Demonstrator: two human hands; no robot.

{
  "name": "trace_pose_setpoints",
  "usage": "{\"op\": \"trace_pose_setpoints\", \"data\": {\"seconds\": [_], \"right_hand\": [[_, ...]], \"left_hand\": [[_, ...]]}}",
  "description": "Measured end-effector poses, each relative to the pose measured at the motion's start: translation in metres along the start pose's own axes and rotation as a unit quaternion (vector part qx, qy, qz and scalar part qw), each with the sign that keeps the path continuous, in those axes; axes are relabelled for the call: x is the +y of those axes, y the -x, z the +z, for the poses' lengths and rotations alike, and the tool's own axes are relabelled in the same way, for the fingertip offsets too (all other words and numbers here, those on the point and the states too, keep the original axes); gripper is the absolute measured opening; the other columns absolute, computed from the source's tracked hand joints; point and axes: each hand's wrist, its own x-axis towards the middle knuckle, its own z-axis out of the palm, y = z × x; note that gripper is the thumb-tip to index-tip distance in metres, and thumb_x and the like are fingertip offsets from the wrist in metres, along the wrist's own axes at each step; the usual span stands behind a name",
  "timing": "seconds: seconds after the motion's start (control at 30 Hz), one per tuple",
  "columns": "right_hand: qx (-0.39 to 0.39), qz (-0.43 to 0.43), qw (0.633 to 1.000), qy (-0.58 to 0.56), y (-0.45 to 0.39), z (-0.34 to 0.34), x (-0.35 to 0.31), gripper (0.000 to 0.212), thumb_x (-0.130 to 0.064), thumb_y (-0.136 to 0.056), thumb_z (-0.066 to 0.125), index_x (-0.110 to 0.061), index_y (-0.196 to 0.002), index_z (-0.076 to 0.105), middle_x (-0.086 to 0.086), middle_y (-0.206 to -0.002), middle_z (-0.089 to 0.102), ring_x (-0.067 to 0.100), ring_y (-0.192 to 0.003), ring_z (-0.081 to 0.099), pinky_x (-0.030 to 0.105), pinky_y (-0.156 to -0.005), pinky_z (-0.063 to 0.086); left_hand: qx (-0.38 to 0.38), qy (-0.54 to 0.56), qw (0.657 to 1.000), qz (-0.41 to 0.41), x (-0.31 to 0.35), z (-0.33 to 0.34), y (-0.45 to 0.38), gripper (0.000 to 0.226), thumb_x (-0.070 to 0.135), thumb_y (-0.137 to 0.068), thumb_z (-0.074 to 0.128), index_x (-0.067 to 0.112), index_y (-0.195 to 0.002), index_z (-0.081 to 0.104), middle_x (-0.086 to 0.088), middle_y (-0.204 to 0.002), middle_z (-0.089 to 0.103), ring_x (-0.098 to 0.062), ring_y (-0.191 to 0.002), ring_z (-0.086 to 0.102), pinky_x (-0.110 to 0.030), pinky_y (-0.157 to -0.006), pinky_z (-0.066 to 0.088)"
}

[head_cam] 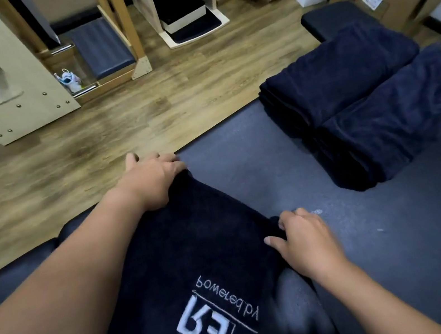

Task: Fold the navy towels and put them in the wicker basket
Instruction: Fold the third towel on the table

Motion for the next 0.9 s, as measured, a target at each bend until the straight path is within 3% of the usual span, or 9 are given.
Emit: {"op": "trace_pose_setpoints", "data": {"seconds": [0.1,0.2,0.33,0.43,0.53,0.6,0.73,0.83,0.9], "right_hand": [[-0.021,0.027,0.997,-0.069,-0.002,-0.007,0.007,0.035,-0.047,-0.086,0.073,-0.029,-0.083,0.044,-0.004,-0.089,0.06,0.026,-0.091,0.059,0.033,-0.071,0.043],[-0.015,0.056,0.992,-0.112,-0.001,-0.017,0.023,0.032,-0.039,-0.085,0.076,-0.033,-0.101,0.05,-0.003,-0.095,0.063,0.024,-0.092,0.06,0.034,-0.075,0.046],[-0.006,0.044,0.995,-0.094,0.0,-0.028,0.044,0.023,-0.03,-0.09,0.072,-0.03,-0.111,0.064,-0.003,-0.097,0.068,0.023,-0.098,0.063,0.034,-0.079,0.051],[-0.004,0.027,0.997,-0.067,0.005,-0.034,0.052,0.014,-0.032,-0.091,0.071,-0.027,-0.105,0.068,-0.004,-0.092,0.061,0.024,-0.094,0.061,0.032,-0.074,0.047],[0.01,-0.01,0.998,-0.059,0.015,-0.035,0.049,0.02,-0.03,-0.088,0.073,-0.027,-0.106,0.066,-0.005,-0.091,0.051,0.027,-0.098,0.059,0.031,-0.073,0.039],[0.002,-0.037,0.994,-0.101,0.025,-0.038,0.043,0.02,-0.027,-0.083,0.074,-0.031,-0.101,0.065,-0.01,-0.086,0.061,0.02,-0.094,0.062,0.028,-0.074,0.043],[-0.073,-0.154,0.974,-0.15,0.047,-0.046,0.018,0.06,-0.011,-0.077,0.071,-0.053,-0.119,0.064,-0.035,-0.099,0.069,-0.016,-0.098,0.06,0.001,-0.084,0.04],[-0.121,-0.211,0.961,-0.134,0.07,-0.048,-0.007,0.08,-0.008,-0.075,0.066,-0.07,-0.123,0.052,-0.032,-0.115,0.066,-0.016,-0.108,0.057,0.009,-0.095,0.045],[-0.138,-0.252,0.953,-0.097,0.088,-0.044,-0.027,0.078,-0.013,-0.075,0.065,-0.073,-0.123,0.048,-0.023,-0.113,0.066,-0.008,-0.108,0.06,0.016,-0.095,0.048]], "left_hand": [[0.022,-0.056,0.998,-0.007,0.0,-0.003,-0.004,0.039,0.013,-0.087,0.06,0.032,-0.12,0.052,0.009,-0.116,0.06,-0.02,-0.108,0.04,-0.047,-0.09,0.028],[0.028,-0.097,0.995,-0.006,0.007,-0.01,-0.012,0.022,0.028,-0.09,0.065,0.033,-0.111,0.062,0.007,-0.11,0.058,-0.022,-0.11,0.039,-0.045,-0.084,0.027],[0.053,-0.055,0.997,0.024,0.037,-0.021,-0.021,0.028,0.008,-0.082,0.055,0.028,-0.101,0.05,0.005,-0.09,0.061,-0.021,-0.108,0.045,-0.043,-0.081,0.022],[0.039,-0.074,0.996,0.029,0.052,-0.026,-0.021,0.039,0.006,-0.086,0.051,0.034,-0.113,0.055,0.005,-0.097,0.063,-0.023,-0.11,0.042,-0.046,-0.081,0.021],[0.06,-0.131,0.989,0.016,0.05,-0.026,-0.012,0.024,0.007,-0.085,0.056,0.026,-0.097,0.065,0.006,-0.097,0.055,-0.023,-0.108,0.041,-0.044,-0.084,0.029],[0.091,-0.121,0.988,-0.01,0.041,-0.025,0.002,0.018,0.01,-0.084,0.059,0.024,-0.091,0.065,0.008,-0.094,0.049,-0.022,-0.107,0.042,-0.04,-0.079,0.025],[0.135,-0.093,0.985,-0.057,0.014,-0.007,0.044,0.012,0.015,-0.086,0.061,0.025,-0.09,0.067,0.011,-0.091,0.059,-0.018,-0.106,0.042,-0.04,-0.079,0.019],[0.186,-0.067,0.979,-0.056,-0.007,0.016,0.082,0.013,0.013,-0.08,0.067,0.026,-0.082,0.067,0.013,-0.09,0.064,-0.019,-0.104,0.045,-0.041,-0.081,0.018],[0.202,-0.061,0.975,-0.065,-0.02,0.031,0.111,0.015,0.01,-0.073,0.071,0.024,-0.076,0.067,0.013,-0.086,0.064,-0.021,-0.1,0.047,-0.041,-0.08,0.019]]}}
